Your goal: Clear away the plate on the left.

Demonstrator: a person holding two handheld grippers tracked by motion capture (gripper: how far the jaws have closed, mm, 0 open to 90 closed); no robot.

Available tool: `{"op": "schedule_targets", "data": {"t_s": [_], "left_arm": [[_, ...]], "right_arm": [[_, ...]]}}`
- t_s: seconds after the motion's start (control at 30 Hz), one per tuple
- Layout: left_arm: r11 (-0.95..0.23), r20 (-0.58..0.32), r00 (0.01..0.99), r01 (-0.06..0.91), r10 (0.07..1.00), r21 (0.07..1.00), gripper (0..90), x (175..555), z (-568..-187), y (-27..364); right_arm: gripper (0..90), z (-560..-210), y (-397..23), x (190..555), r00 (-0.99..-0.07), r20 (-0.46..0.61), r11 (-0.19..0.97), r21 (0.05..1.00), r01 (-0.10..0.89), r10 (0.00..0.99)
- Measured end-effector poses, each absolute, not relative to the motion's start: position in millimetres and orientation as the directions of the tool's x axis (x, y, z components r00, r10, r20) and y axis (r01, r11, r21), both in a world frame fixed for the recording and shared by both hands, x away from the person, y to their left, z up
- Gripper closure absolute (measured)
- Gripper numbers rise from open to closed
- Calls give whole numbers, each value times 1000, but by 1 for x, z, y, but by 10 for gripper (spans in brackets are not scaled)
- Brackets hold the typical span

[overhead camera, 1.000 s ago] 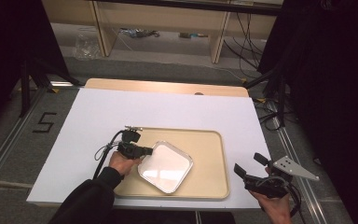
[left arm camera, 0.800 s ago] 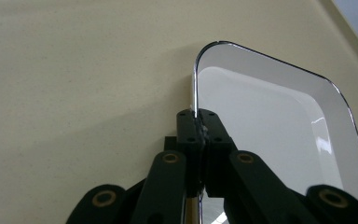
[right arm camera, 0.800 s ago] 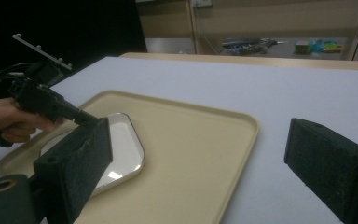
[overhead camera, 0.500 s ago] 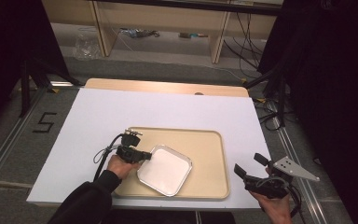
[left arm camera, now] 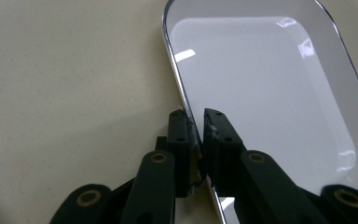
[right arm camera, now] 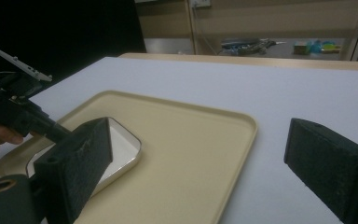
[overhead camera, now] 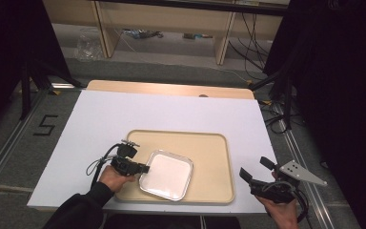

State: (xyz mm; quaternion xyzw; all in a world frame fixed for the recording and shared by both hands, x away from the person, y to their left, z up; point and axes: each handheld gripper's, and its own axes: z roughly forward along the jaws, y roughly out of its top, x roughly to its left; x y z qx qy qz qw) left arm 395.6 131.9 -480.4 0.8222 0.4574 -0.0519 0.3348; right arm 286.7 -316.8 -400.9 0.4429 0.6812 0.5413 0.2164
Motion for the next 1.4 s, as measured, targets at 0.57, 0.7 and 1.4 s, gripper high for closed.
{"op": "schedule_targets", "data": {"t_s": [0.57, 0.7, 1.4], "left_arm": [[-328, -468, 554, 814, 689, 480, 764, 365, -480, 132], [-336, -468, 561, 810, 683, 481, 747, 357, -478, 131], [-337, -490, 564, 812, 664, 477, 723, 350, -478, 124]], "right_arm": [[84, -402, -316, 287, -503, 184, 15, 931, 366, 844], [85, -401, -317, 286, -494, 180, 20, 928, 373, 851], [85, -401, -317, 286, -496, 180, 28, 923, 383, 849]]}}
